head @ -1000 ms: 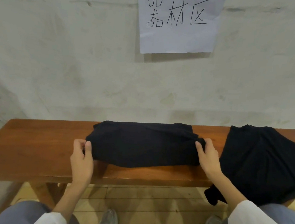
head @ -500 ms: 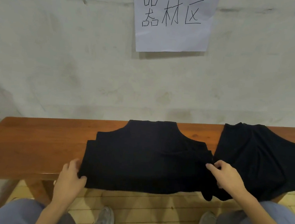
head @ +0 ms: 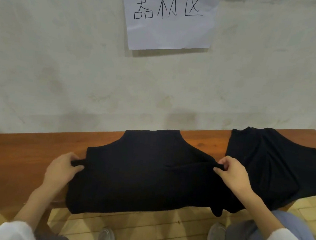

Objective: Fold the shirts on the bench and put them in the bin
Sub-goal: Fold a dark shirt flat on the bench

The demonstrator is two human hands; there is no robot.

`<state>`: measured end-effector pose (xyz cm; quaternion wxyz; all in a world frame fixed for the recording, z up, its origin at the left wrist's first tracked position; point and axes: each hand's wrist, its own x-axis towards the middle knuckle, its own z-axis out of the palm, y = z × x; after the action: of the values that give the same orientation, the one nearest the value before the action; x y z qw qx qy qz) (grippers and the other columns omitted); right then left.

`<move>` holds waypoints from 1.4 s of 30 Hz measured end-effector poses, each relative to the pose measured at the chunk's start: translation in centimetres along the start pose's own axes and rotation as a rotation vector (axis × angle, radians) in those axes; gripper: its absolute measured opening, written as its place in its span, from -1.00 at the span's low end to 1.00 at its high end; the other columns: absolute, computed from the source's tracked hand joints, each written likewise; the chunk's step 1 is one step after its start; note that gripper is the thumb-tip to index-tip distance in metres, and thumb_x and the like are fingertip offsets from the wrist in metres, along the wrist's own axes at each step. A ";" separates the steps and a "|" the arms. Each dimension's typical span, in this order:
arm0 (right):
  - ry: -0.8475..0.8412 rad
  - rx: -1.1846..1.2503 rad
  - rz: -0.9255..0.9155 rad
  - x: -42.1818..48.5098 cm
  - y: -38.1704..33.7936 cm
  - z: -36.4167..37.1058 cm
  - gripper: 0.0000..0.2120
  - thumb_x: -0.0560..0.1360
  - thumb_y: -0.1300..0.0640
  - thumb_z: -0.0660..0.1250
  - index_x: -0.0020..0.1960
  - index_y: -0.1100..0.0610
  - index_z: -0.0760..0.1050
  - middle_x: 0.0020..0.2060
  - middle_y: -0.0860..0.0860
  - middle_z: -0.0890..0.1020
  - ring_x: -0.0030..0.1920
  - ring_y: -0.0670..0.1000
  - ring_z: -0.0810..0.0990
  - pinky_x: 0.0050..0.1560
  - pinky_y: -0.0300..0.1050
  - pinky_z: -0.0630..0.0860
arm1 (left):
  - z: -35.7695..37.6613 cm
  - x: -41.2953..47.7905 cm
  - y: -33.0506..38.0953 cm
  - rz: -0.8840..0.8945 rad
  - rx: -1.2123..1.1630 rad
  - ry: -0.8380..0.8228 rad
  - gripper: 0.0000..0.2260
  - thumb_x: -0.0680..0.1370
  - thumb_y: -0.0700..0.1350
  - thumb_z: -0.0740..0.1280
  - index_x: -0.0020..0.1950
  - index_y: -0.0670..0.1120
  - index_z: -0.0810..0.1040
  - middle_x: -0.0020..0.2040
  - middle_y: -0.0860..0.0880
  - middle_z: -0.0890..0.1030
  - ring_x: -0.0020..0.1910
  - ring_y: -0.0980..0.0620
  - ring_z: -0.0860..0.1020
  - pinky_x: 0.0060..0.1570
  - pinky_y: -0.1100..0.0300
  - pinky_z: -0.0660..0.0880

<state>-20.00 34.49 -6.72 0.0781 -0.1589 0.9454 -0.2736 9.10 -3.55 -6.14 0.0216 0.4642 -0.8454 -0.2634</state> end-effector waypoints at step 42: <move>0.017 0.221 -0.030 1.6 -0.5 -3.7 -0.91 0.53 0.28 0.26 -0.06 0.11 0.43 -0.21 0.00 0.63 -0.11 -0.07 0.57 -0.16 -0.25 0.37 | -2.3 -0.4 1.6 0.147 -0.582 0.485 -0.89 0.59 -0.22 0.26 0.10 -0.18 0.50 0.01 -0.12 0.55 0.02 -0.08 0.50 0.03 0.03 0.42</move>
<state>-22.22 35.35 -3.42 0.0833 -0.1613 0.9075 -0.3787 8.76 -3.49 -3.34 0.3706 0.4256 -0.7367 -0.3726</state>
